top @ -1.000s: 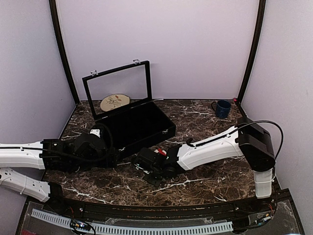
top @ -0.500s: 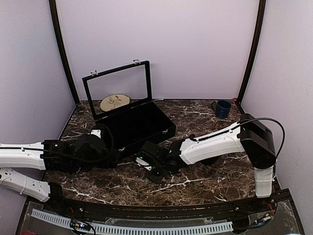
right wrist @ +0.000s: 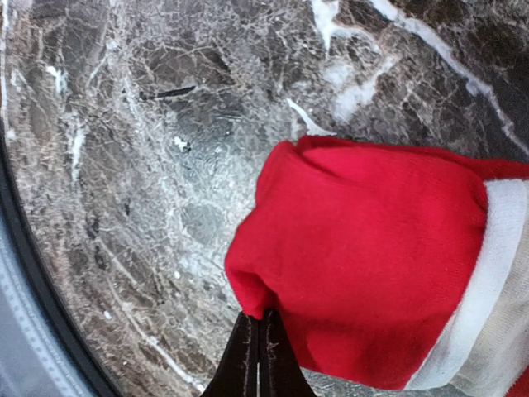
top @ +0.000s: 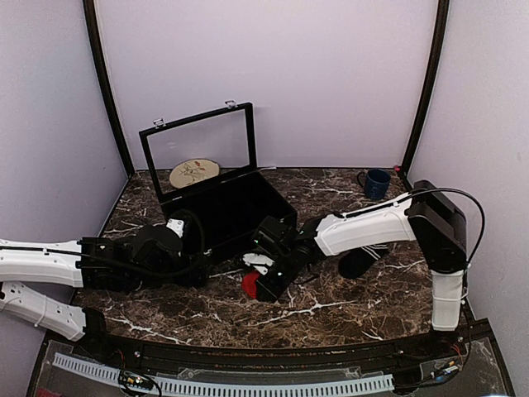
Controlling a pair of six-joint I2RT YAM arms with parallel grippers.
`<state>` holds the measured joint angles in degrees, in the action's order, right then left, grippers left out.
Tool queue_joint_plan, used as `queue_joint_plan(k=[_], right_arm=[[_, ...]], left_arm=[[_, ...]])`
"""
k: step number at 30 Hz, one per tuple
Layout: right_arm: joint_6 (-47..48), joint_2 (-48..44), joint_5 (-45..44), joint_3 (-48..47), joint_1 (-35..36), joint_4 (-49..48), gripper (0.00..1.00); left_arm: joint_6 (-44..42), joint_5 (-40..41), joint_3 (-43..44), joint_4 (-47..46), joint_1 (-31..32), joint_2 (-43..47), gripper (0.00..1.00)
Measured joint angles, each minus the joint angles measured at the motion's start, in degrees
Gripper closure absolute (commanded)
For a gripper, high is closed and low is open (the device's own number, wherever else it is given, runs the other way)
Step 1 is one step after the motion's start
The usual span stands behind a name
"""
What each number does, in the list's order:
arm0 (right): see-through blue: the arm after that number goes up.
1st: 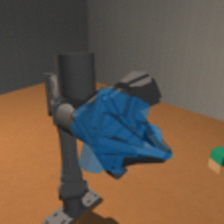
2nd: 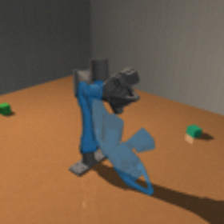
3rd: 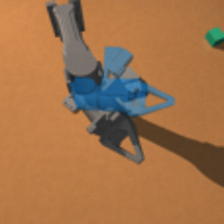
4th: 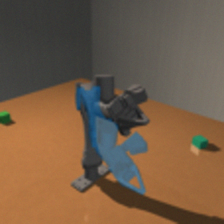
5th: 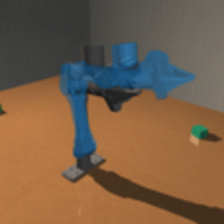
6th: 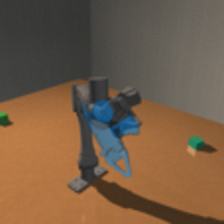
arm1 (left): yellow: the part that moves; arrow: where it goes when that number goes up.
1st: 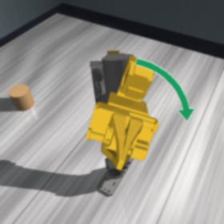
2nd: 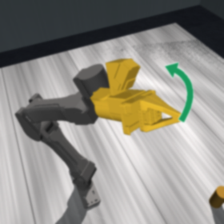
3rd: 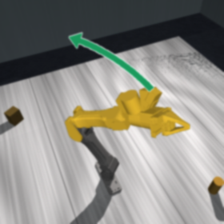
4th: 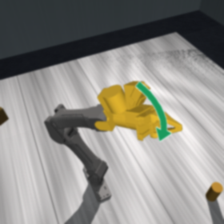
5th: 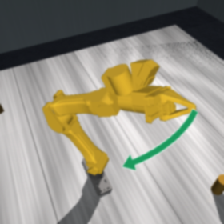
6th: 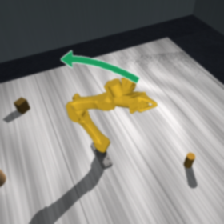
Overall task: Roll the socks
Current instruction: Roll the sock at the center of the board.
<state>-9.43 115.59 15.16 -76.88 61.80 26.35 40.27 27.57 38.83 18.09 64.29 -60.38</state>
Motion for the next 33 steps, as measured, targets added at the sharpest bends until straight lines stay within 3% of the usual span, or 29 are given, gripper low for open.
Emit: queue_joint_plan(k=[15, 33], right_arm=[[-5.51, -0.98, 19.89, 1.49, -8.7, -1.29, 1.0], [-11.76, -0.98, 36.35, 6.99, -16.5, -6.34, 1.0]], left_arm=[[-9.94, -4.72, 0.57, -5.9, 0.0, -7.76, 0.11], [-21.31, -8.39, 12.22, -13.79, 0.0, -26.99, 0.1]])
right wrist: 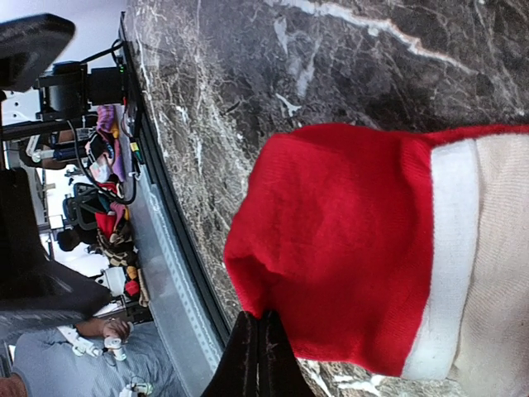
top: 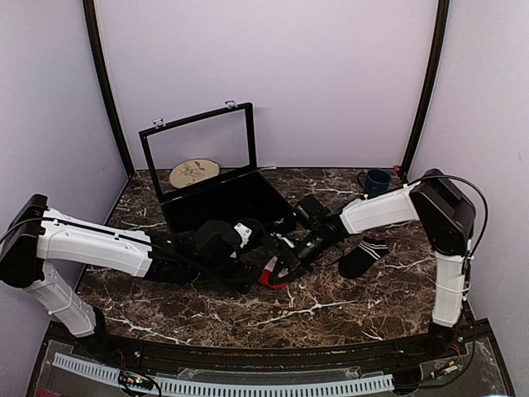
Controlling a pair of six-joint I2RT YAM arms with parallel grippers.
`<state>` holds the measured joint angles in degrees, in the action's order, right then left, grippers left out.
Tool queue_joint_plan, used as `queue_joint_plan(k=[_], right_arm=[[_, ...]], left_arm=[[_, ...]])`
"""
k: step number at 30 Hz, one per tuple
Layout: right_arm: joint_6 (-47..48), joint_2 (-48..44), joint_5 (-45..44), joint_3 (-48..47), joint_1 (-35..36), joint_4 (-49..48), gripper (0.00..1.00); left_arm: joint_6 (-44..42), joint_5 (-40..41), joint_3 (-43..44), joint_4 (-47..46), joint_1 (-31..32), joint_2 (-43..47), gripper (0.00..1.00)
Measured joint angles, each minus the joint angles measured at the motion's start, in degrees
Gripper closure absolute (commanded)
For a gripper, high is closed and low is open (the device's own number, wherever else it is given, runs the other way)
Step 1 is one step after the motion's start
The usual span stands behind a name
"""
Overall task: Roll the socks
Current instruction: Roll the sock at the center of the board.
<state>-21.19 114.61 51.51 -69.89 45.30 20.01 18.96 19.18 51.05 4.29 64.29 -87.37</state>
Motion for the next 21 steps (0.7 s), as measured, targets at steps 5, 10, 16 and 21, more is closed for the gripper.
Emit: queue_joint_plan(k=[5, 10, 16, 21], right_arm=[[-1.68, 0.02, 2.78, 0.42, -1.16, -1.2, 1.0], [-2.1, 0.15, 4.57, 0.94, -1.86, -1.14, 1.0], [-2.05, 0.24, 5.09, 1.6, -1.86, -1.11, 1.0], [-1.81, 0.24, 4.98, 1.66, -1.86, -1.14, 1.0]], left_arm=[[-2.01, -0.57, 2.32, -0.68, 0.0, -2.8, 0.09], [-2.47, -1.84, 3.58, -1.33, -0.66, -4.68, 0.01], [2.32, -9.4, 6.23, 1.57, -6.36, -6.6, 0.02], [7.26, -16.2, 11.08, 7.78, -11.85, -8.22, 0.07]])
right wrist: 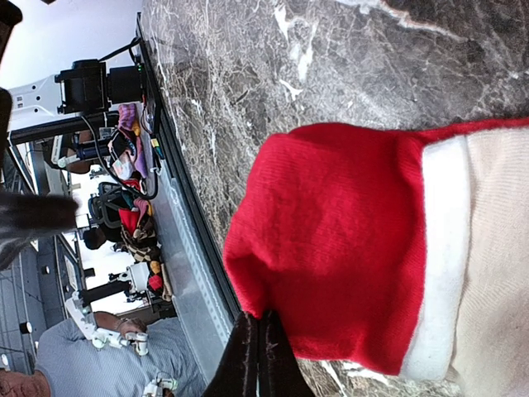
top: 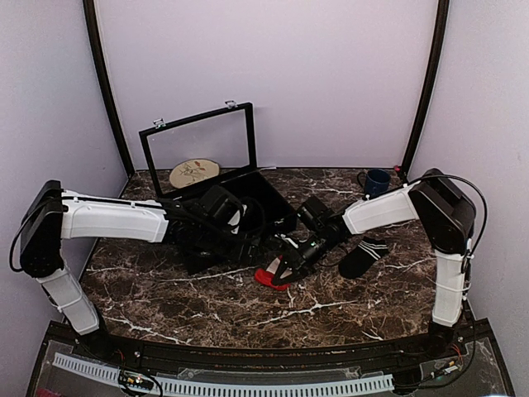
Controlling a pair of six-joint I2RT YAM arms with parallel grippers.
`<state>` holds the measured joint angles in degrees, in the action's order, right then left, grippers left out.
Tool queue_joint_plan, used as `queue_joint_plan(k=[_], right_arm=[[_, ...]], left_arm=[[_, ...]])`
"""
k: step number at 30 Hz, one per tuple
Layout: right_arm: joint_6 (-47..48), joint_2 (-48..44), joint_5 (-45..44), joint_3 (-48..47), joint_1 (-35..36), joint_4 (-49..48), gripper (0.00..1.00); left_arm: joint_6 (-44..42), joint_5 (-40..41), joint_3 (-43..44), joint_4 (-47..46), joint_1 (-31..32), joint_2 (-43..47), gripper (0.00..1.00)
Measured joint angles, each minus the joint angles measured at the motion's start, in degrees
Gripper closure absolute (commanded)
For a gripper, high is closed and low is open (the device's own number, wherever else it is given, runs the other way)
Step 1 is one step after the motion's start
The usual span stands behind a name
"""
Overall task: Roll the socks
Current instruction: Roll the sock at the center of the board.
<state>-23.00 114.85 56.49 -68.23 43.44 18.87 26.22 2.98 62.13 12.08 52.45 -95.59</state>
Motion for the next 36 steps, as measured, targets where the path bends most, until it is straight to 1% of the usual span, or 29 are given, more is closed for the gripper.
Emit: queue_joint_plan(k=[2, 4, 5, 6, 9, 14, 19, 22, 24, 26, 29, 31, 33, 36], right_arm=[[0.22, 0.0, -0.42, 0.0, 0.0, 0.07, 1.0], [0.59, 0.0, -1.03, 0.0, 0.0, 0.33, 1.0], [0.83, 0.0, -1.2, 0.0, 0.0, 0.5, 1.0], [1.07, 0.0, -1.38, 0.0, 0.0, 0.59, 1.0], [1.7, 0.0, -1.99, 0.0, 0.0, 0.85, 1.0], [2.27, 0.0, -2.82, 0.0, 0.0, 0.94, 1.0], [2.86, 0.0, -3.96, 0.0, 0.0, 1.01, 1.0], [3.76, 0.0, -4.85, -0.02, 0.0, 1.9, 1.0], [4.52, 0.0, -5.42, -0.11, 0.0, 2.73, 1.0], [5.25, 0.0, -5.92, -0.15, 0.0, 3.56, 1.0], [6.08, 0.0, -6.14, -0.15, 0.0, 4.55, 1.0], [6.54, 0.0, -5.97, -0.15, 0.15, 5.25, 1.0], [6.88, 0.0, -5.42, -0.11, 0.59, 5.84, 1.0], [7.06, 0.0, -4.37, 0.39, 1.75, 6.12, 1.0]], left_arm=[[1.55, -2.99, 3.1, 3.06, -0.87, -1.64, 0.11], [2.56, -5.7, 6.05, 5.75, -1.09, -3.69, 0.21], [2.84, -7.37, 7.61, 7.52, -1.14, -4.94, 0.25], [2.97, -9.18, 8.98, 9.14, -1.14, -6.27, 0.26], [3.45, -12.55, 9.94, 12.81, -1.14, -8.2, 0.24], [5.05, -14.73, 9.97, 19.56, -1.14, -8.37, 0.21], [7.54, -16.24, 9.94, 22.29, -1.14, -8.33, 0.2], [8.04, -15.63, 8.81, 21.31, -1.09, -7.19, 0.19], [7.08, -13.22, 6.62, 19.69, -0.74, -4.59, 0.18], [4.37, -9.44, 2.91, 16.61, 0.04, -0.13, 0.17], [-2.67, -3.87, -3.69, 10.27, 2.78, 7.45, 0.17], [-7.34, -0.66, -6.64, 6.95, 4.9, 10.67, 0.16], [-11.41, 1.22, -7.65, 4.57, 6.84, 11.37, 0.16], [-16.63, 4.02, -8.59, 0.85, 9.6, 10.12, 0.16]])
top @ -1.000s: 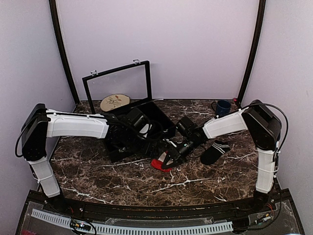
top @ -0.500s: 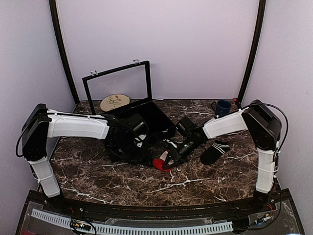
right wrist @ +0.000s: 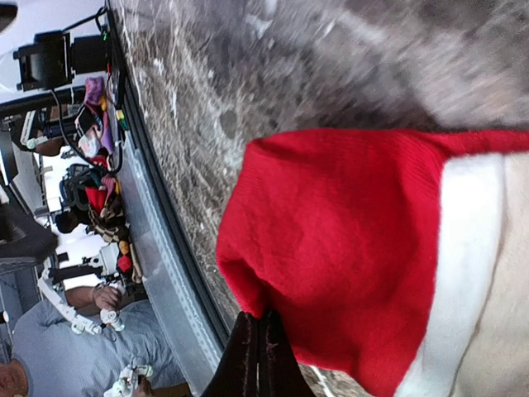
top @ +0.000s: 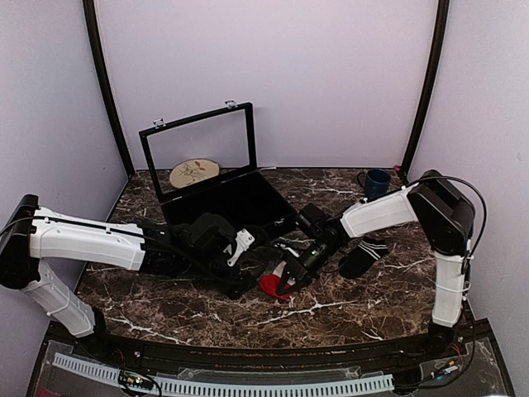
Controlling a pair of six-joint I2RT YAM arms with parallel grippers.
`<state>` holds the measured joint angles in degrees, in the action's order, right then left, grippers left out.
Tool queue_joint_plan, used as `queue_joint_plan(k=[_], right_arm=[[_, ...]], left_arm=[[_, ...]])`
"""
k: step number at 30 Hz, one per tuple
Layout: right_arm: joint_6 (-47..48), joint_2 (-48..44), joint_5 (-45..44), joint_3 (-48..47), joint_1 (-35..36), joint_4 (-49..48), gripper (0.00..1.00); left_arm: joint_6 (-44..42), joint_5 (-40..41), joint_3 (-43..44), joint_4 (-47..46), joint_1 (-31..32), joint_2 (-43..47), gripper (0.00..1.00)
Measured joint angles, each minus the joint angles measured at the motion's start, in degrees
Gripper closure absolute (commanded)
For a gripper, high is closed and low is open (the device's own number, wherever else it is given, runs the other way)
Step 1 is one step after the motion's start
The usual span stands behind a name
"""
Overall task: Roll the socks
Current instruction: Roll the sock at the center of the board.
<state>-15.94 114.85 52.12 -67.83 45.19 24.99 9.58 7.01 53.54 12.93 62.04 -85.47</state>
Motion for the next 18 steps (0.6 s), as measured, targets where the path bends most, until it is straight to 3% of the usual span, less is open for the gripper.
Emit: queue_joint_plan(k=[7, 18], right_arm=[[-2.51, -2.05, 2.64, 6.29, 2.73, -1.77, 1.0], [-5.6, -7.19, 3.8, 10.16, 2.99, -3.85, 1.0]], left_arm=[[-11.45, 5.38, -6.69, -10.91, 6.32, -0.92, 0.19], [-27.32, 2.43, -15.19, -25.53, 8.41, 3.96, 0.16]])
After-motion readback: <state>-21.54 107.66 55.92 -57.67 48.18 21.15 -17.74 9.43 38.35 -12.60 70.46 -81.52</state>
